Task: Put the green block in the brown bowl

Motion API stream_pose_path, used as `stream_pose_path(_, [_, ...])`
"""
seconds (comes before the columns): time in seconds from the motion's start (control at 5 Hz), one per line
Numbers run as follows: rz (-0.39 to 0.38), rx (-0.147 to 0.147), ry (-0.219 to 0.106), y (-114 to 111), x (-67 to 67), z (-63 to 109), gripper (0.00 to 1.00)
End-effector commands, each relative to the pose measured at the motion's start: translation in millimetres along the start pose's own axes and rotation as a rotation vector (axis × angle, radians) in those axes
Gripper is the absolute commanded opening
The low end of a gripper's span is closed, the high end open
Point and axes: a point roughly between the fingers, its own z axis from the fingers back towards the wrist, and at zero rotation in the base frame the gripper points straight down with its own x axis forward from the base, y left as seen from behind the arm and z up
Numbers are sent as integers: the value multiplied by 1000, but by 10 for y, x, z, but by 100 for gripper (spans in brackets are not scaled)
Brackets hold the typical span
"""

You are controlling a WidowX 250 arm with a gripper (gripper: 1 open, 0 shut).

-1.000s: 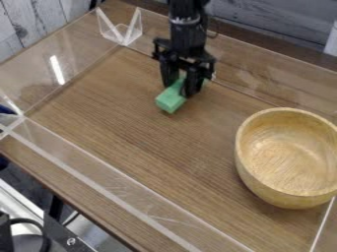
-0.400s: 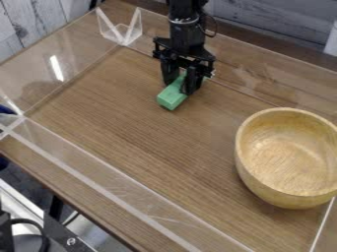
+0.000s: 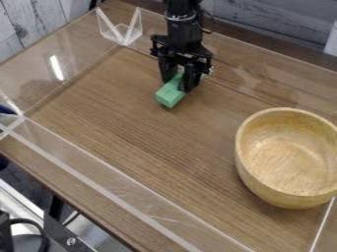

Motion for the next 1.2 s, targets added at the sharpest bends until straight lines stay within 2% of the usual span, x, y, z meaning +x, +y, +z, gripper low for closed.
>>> stream_pose_path(0.0, [9, 33, -122, 81, 149, 385, 0])
stream_pose_path(0.2, [14, 33, -126, 107, 168, 379, 0])
stream_pose_path(0.6, [30, 7, -165, 11, 98, 714, 0])
stream_pose_path(0.8, [18, -15, -178, -113, 15, 851, 0])
stream_pose_path(1.0, [-34, -40, -180, -413, -103, 940, 0])
